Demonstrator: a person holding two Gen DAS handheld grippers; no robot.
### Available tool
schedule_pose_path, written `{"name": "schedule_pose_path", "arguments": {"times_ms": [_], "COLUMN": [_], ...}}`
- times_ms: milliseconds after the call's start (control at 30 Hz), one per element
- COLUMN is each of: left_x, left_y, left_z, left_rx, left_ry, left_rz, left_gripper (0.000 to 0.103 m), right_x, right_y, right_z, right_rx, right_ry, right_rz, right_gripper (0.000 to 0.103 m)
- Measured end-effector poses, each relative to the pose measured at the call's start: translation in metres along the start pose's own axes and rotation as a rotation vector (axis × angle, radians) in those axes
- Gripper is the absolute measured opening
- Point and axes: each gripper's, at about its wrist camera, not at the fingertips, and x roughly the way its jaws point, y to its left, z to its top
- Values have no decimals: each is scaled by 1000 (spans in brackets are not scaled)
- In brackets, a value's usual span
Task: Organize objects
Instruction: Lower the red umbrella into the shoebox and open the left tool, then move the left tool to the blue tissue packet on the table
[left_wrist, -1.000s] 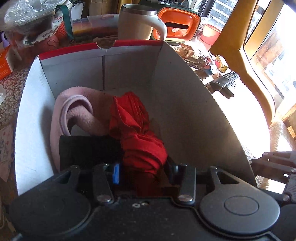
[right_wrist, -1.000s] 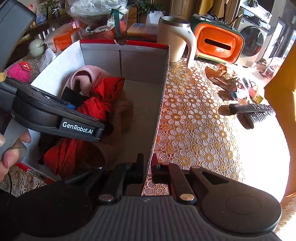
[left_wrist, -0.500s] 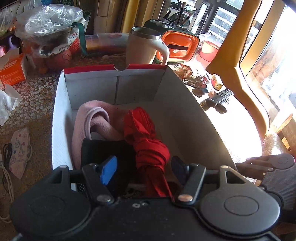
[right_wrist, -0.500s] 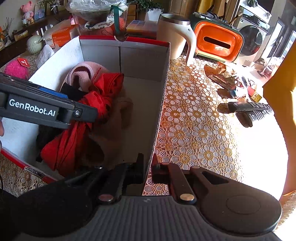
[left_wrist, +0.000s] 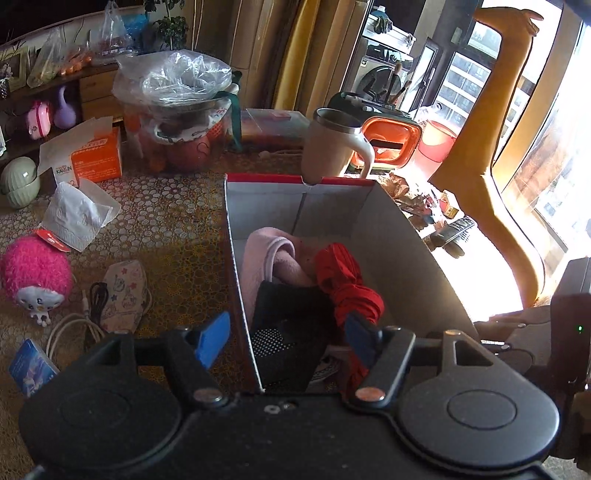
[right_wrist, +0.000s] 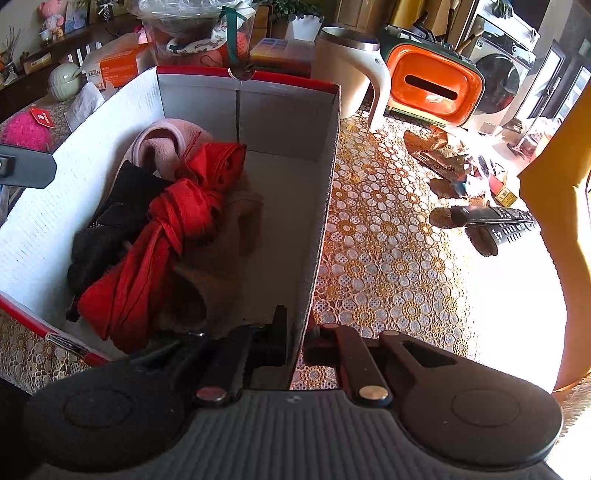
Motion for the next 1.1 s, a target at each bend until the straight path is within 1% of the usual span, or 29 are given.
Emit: {"name": "schedule_pose_path", "arguments": {"times_ms": [200,400,467,600,767,867,967,1100], "left_x": [-22,-35,-40,-50,-63,-67,-66,-55], "left_y": [32,64,73,88,106,119,134,158], "left_z": [-13,-29,-32,-38,-42,-42,-43,-46], "left_rx": [-34,-71,-78,-83,-88,-111,-154,-225], "left_ry": [-23,-20,-23,-29,-48,-56,-56,-20], "left_rz": [56,114,136,167,215,250,285,325], "left_gripper": [70,73,77,82,94,100,101,102], "right_x": [0,0,0,0,0,1,1,2], "right_y": [2,3,3,4,5,5,4,5], "right_z": [1,1,1,2,3,3,3,3], "right_rx": [-4,-6,-6,-8,-8,-8,-7,-3], "right_ry": [0,4,6,8,12,14,16,19], "right_rz": [-14,-22,-24,-29,-33,-36,-39,-43], "right_gripper": [8,8,8,8,8,8,8,8]}}
